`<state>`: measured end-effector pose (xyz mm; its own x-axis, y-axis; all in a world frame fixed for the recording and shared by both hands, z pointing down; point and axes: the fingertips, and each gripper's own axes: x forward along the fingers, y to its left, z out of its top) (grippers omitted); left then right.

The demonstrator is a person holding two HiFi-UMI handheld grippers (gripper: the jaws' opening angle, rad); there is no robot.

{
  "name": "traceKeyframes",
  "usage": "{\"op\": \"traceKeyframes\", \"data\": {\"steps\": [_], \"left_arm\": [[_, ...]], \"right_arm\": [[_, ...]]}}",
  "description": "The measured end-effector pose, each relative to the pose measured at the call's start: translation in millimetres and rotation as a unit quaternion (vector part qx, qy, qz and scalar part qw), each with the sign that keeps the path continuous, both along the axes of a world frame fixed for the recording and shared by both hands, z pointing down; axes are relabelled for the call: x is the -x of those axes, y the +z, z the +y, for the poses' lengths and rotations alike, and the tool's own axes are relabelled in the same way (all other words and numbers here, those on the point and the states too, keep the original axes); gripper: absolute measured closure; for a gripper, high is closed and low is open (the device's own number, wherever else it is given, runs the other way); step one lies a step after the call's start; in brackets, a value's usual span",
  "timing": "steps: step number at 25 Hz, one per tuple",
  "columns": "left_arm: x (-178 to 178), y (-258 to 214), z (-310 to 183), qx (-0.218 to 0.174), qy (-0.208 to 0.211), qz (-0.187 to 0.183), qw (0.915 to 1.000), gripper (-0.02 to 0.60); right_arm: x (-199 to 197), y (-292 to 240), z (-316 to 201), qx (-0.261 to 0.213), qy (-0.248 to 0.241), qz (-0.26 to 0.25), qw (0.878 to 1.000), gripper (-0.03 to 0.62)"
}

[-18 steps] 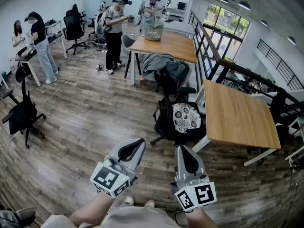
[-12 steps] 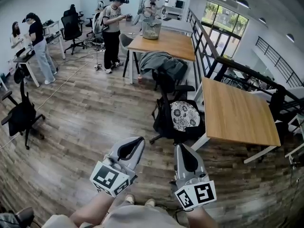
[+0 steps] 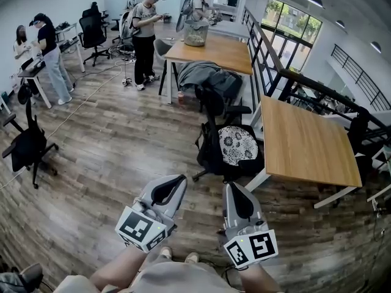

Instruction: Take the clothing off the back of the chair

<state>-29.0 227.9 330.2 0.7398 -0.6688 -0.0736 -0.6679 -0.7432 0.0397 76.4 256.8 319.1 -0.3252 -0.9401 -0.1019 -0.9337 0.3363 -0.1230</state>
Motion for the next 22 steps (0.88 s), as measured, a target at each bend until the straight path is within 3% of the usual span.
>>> {"op": "traceKeyframes", "data": {"steps": [22], "left_arm": [[-42.4,16.4,20.6,0.010,-0.027,-0.013,0.9995,0.583]], "right_arm": [[-46.7,22.7,13.2,0.018,-0.023,-0.006,1.000,0.597]]}}
